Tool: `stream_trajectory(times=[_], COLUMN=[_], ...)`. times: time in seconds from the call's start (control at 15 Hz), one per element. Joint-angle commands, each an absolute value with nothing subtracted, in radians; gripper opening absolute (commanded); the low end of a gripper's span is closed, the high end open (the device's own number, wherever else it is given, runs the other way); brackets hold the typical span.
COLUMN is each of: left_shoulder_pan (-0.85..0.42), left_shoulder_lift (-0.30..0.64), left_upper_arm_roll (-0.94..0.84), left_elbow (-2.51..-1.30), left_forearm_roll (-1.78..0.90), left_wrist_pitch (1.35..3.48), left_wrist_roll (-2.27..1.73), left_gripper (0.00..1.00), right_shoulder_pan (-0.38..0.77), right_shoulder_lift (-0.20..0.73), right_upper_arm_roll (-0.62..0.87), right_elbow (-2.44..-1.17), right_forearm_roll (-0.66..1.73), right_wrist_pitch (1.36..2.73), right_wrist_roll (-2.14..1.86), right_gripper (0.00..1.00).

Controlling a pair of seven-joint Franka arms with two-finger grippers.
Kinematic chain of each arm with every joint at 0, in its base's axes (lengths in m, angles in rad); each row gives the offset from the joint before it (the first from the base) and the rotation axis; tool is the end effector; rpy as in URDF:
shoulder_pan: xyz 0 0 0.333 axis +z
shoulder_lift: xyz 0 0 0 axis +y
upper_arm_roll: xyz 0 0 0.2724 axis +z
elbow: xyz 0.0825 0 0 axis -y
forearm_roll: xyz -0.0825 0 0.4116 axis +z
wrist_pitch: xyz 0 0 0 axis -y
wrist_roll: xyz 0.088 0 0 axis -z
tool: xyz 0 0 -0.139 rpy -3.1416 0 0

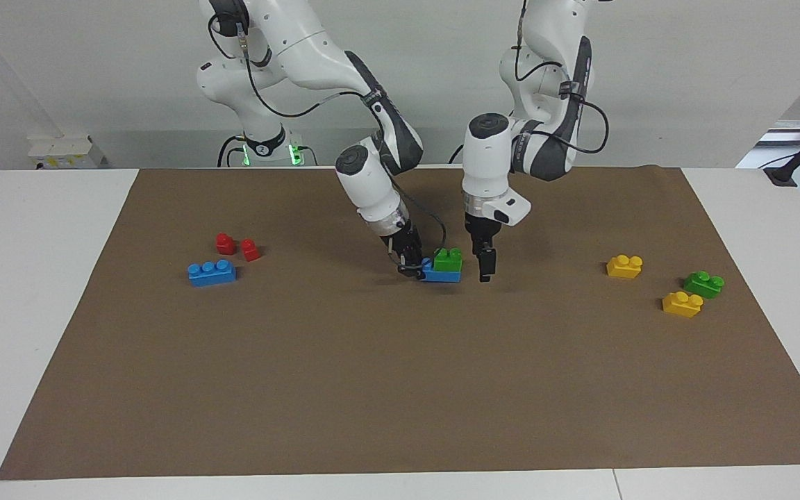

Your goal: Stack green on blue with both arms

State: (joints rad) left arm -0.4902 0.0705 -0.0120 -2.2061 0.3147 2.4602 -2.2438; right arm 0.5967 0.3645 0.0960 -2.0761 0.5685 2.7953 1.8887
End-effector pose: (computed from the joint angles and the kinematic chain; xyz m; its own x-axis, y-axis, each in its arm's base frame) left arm 0.5119 -0.2744 0.2748 0.0440 0.9952 0.0877 0.9616 -0.0660 0.2666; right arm 0.4960 0.3878 0.1938 -0.1033 -0.8963 -0.4313 -0.9807 0.1641 -0.1062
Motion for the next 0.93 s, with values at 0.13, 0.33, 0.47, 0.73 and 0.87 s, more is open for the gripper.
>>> stream_trajectory(times=[0.13, 0.33, 0.47, 0.73, 0.87], left_shoulder_pan=[-0.391, -0.377, -0.356, -0.324, -0.289], left_shoulder_lift=[0.025, 0.025, 0.023, 0.023, 0.025], left_upper_arm_roll=[-0.018, -0.015, -0.017, -0.011, -0.009], left_elbow=[-2.192, -2.171, -2.164, -2.109, -2.063], left_forearm_roll=[0.331, 0.325, 0.324, 0.272, 0.212], left_wrist_pitch=[2.398, 2.344, 2.327, 2.248, 2.173], left_wrist_roll=[-2.096, -1.918, -1.862, -1.659, -1.49], left_gripper=[1.0, 1.0, 1.0, 1.0, 1.0], right_shoulder_pan=[0.595, 0.577, 0.568, 0.526, 0.5], right_shoulder_lift=[0.374, 0.374, 0.376, 0.371, 0.357], right_upper_arm_roll=[0.097, 0.097, 0.097, 0.097, 0.097], right_elbow=[-2.095, -2.092, -2.085, -2.054, -2.052], right_forearm_roll=[0.589, 0.589, 0.589, 0.589, 0.588], right_wrist_pitch=[2.818, 2.815, 2.806, 2.728, 2.705], right_wrist_roll=[1.871, 1.871, 1.873, 1.87, 1.868], right_gripper=[0.0, 0.14, 0.56, 1.0, 1.0])
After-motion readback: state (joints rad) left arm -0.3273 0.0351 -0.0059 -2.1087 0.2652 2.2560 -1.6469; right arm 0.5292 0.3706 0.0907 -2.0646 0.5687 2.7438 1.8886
